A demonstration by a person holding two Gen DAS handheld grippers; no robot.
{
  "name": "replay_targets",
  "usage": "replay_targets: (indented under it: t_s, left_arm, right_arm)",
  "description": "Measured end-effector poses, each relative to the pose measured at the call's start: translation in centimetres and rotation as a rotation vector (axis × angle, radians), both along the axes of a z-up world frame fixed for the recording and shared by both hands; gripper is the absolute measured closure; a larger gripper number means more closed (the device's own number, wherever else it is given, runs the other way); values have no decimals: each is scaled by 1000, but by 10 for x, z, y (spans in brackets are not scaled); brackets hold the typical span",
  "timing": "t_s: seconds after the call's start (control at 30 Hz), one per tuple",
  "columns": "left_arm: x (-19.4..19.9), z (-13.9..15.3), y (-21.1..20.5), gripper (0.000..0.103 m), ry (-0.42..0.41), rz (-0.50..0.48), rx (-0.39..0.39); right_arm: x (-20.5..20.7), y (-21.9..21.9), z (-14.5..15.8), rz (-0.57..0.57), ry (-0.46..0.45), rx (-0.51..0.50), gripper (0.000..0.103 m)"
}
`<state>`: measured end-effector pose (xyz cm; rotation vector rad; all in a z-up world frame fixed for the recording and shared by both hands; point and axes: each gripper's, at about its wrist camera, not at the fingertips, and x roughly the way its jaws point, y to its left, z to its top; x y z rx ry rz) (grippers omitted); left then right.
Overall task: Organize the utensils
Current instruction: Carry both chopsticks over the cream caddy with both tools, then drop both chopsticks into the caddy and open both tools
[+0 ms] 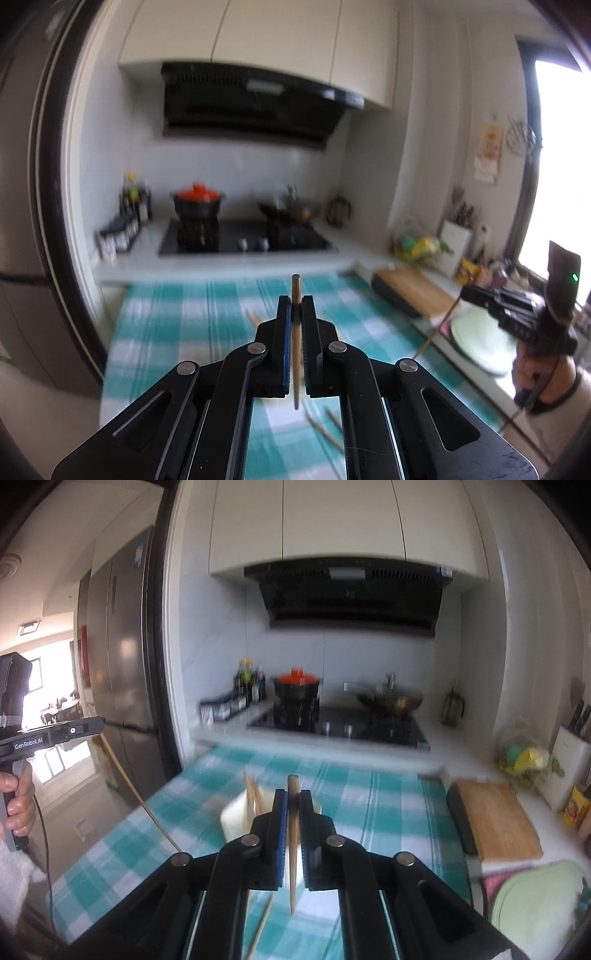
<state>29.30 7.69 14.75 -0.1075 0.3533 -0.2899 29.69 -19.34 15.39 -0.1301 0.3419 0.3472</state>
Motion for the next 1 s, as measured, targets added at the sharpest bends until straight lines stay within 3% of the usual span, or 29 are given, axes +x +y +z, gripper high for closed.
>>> replay_targets:
  t_s: [0.17,0.23,0.3,0.4,0.57,0.7,0.73,0.77,0.8,0.87,1.0]
  left_arm:
    - [42,12,-15,100,-77,83,8]
    - [62,5,-20,100,-68,107,10]
    - [90,-11,-27,100,-6,102,0]
    - [126,-36,-31,100,111,78,-16]
    - [181,-89,-38,100,341,35,-10]
    - [202,-116,-46,98,450,3,-12]
    - [203,-119,-49,95,462,7,-9]
    - [202,-121,-50,80,467,9,-9]
    - [199,-122,-49,55,466,11,-9]
    - [189,-117,-44,32,442,26,-4]
    - [157,-110,-28,24,427,28,71]
  right_arm:
    - [27,19,22,-38,-141,18,97]
    - [43,23,20,-55,-175,33,97]
    - [61,26,13,-53,-174,49,97]
    - [98,31,-9,-16,-70,69,97]
    - [156,55,-54,12,180,-83,97]
    - [189,68,-82,17,317,-109,96]
    - [193,69,-84,27,331,-88,95]
    - [195,68,-86,32,337,-68,82]
    - [196,66,-85,27,334,-54,61]
    - [187,58,-77,8,277,12,54]
    - [165,49,-62,11,221,12,54]
